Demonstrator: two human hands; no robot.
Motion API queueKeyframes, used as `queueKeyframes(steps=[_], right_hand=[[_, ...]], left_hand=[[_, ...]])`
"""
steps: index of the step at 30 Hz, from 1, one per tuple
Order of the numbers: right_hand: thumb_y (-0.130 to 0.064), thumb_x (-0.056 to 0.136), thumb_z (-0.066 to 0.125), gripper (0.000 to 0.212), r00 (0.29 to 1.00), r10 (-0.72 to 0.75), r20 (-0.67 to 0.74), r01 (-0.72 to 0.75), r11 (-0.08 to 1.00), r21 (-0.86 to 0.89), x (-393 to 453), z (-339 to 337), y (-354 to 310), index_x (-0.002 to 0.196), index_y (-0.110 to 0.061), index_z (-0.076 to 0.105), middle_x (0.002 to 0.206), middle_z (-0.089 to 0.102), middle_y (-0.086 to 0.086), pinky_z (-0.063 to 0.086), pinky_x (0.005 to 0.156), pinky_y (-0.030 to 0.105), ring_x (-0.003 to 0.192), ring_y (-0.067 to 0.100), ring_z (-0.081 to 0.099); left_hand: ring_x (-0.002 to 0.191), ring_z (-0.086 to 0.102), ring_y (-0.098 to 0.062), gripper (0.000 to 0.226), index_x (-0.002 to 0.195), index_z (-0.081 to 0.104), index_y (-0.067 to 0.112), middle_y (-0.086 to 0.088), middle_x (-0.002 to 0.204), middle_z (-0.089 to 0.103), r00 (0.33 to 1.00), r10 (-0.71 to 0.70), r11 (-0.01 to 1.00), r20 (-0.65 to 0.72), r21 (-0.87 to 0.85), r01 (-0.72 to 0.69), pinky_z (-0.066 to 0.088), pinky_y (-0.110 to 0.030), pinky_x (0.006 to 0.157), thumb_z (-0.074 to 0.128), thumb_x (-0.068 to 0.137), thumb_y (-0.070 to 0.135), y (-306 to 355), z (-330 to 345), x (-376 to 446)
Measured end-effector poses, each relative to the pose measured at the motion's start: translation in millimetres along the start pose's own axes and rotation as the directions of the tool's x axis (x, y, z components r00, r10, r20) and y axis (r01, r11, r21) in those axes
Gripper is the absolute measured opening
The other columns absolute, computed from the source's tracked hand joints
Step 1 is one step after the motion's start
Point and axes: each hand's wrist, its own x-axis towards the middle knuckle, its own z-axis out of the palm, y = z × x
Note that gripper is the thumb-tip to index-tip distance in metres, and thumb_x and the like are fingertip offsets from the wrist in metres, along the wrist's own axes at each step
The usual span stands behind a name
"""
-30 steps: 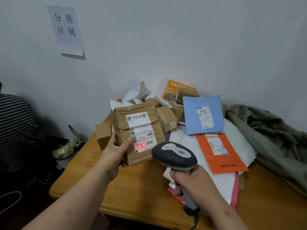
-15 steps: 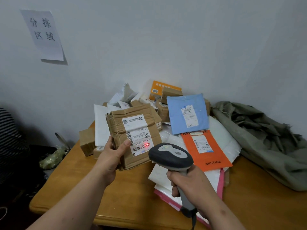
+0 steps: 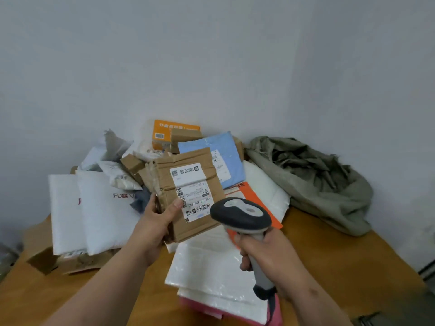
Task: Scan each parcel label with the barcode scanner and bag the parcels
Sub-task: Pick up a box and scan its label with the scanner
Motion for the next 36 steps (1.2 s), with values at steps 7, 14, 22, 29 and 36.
queueKeyframes(steps=[7,14,22,29,36], right_hand=[[-0.027,0.086,0.073,0.018,0.978,0.052,-0.201,-0.024,0.990,0.138,50,-95,27,0.092,-0.011,0.070,0.067,0.073,0.006,0.053,0.059,0.030,0.061,0.019,0.070],[-0.029,0.091,0.072,0.023,0.934,0.101,-0.342,0.020,0.943,0.332,143,-239,70,0.110,-0.025,0.061,0.083,0.076,-0.003,0.056,0.060,0.031,0.072,0.017,0.076],[-0.033,0.089,0.073,0.022,0.930,0.100,-0.354,0.076,0.890,0.450,239,-359,87,0.107,-0.039,0.061,0.096,0.075,-0.011,0.055,0.064,0.029,0.079,0.012,0.076],[-0.032,0.089,0.074,0.025,0.923,0.149,-0.355,0.050,0.867,0.495,318,-390,116,0.108,-0.038,0.060,0.105,0.072,-0.008,0.055,0.084,0.030,0.096,0.013,0.072],[-0.032,0.091,0.072,0.041,0.948,0.185,-0.259,-0.072,0.918,0.390,330,-373,144,0.127,-0.026,0.054,0.102,0.067,-0.006,0.055,0.097,0.045,0.099,0.020,0.070]], left_hand=[[0.079,0.074,-0.005,0.067,0.112,0.057,0.043,0.015,0.099,0.076,0.995,-0.077,0.995,0.065,0.074,0.072,0.055,-0.028,0.056,0.078,0.051,0.061,-2,106,44],[0.102,0.069,-0.025,0.117,0.142,0.043,0.028,-0.003,0.115,0.072,0.973,-0.221,0.967,0.062,0.144,0.210,0.055,-0.045,0.078,0.080,0.040,0.073,-28,284,118],[0.100,0.063,-0.024,0.098,0.132,0.042,0.025,-0.003,0.115,0.065,0.952,-0.301,0.937,0.057,0.206,0.283,0.053,-0.042,0.076,0.076,0.053,0.073,-38,438,207],[0.132,0.045,-0.028,0.064,0.155,0.027,0.026,-0.005,0.152,0.044,0.963,-0.265,0.872,0.056,0.440,0.214,0.038,-0.036,0.102,0.052,0.100,0.046,-59,478,263],[0.103,0.056,-0.013,0.058,0.154,0.032,0.031,0.000,0.134,0.057,0.994,-0.104,0.726,0.032,0.686,0.053,0.046,-0.023,0.085,0.054,0.100,0.030,-78,448,250]])
